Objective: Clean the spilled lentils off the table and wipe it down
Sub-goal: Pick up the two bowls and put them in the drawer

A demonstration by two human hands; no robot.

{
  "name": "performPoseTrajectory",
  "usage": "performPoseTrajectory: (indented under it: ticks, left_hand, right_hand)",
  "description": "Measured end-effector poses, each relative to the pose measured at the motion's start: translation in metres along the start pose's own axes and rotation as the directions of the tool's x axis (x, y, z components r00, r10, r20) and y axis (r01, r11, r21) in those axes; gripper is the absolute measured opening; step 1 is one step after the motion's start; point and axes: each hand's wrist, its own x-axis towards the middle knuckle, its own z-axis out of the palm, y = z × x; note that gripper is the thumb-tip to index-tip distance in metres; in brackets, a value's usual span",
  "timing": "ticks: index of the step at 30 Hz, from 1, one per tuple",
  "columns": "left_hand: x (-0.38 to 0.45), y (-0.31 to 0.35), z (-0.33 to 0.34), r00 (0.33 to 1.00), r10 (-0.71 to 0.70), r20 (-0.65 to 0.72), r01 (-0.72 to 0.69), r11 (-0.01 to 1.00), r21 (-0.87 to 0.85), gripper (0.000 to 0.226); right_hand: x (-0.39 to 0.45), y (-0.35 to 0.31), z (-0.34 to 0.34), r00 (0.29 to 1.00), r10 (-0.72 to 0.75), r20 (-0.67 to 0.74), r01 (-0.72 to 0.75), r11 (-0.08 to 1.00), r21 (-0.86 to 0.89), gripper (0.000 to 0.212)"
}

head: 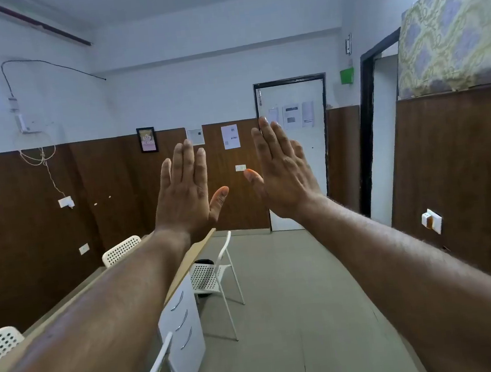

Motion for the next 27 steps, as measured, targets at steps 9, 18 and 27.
performPoseTrajectory:
  ticks: [9,18,27]
  left_hand:
    - [0.002,-0.032,0.037,1.000,-0.018,0.019,0.018,1.000,0.014,0.088]
    - [0.000,-0.057,0.085,0.997,-0.064,0.051,0.069,0.992,-0.107,0.085]
    - [0.013,-0.066,0.184,0.983,-0.109,0.146,0.138,0.968,-0.209,0.086]
  right_hand:
    - [0.014,-0.017,0.031,0.999,0.025,0.032,-0.025,1.000,0.009,0.079]
    - [0.027,-0.035,0.085,0.995,0.091,0.047,-0.096,0.990,0.104,0.076]
    - [0.053,-0.006,0.198,0.988,0.124,0.087,-0.140,0.964,0.224,0.074]
